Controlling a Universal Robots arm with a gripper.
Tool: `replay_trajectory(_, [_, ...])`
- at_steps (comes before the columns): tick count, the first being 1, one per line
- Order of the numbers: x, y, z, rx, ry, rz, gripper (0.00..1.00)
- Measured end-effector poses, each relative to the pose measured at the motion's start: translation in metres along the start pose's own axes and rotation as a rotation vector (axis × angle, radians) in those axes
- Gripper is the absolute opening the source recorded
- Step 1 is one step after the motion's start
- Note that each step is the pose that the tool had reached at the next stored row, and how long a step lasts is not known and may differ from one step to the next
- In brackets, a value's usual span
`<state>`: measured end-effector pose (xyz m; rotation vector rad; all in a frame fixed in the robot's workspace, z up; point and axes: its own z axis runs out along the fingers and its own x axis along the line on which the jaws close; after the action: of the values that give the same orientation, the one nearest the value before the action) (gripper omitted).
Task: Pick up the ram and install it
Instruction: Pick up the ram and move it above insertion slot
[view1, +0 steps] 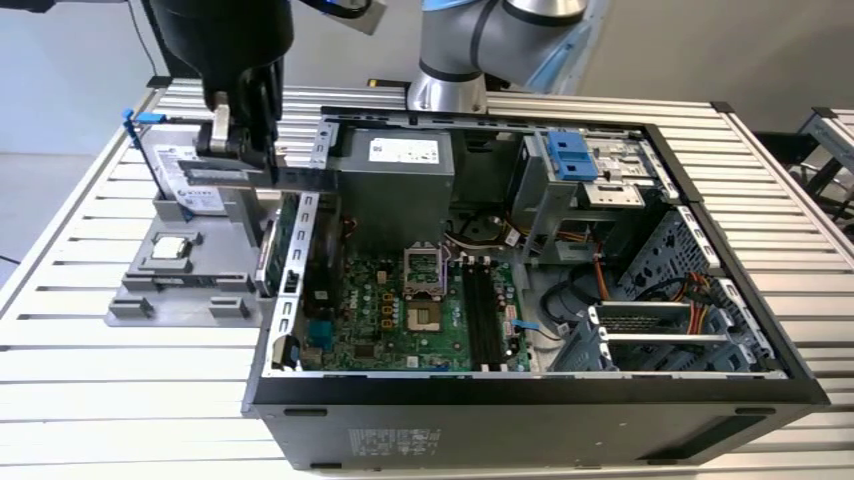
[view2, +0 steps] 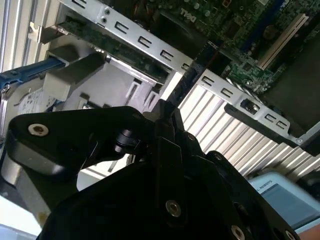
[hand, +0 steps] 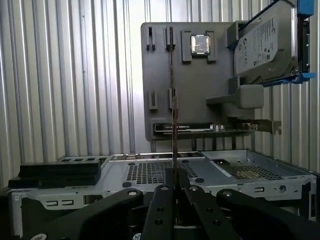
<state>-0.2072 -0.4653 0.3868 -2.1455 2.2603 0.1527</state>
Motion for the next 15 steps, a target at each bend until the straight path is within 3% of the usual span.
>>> replay_trajectory(15, [-0.0026,-0.0473,-0.0025,-0.0032,0.0005,0.0,0.0])
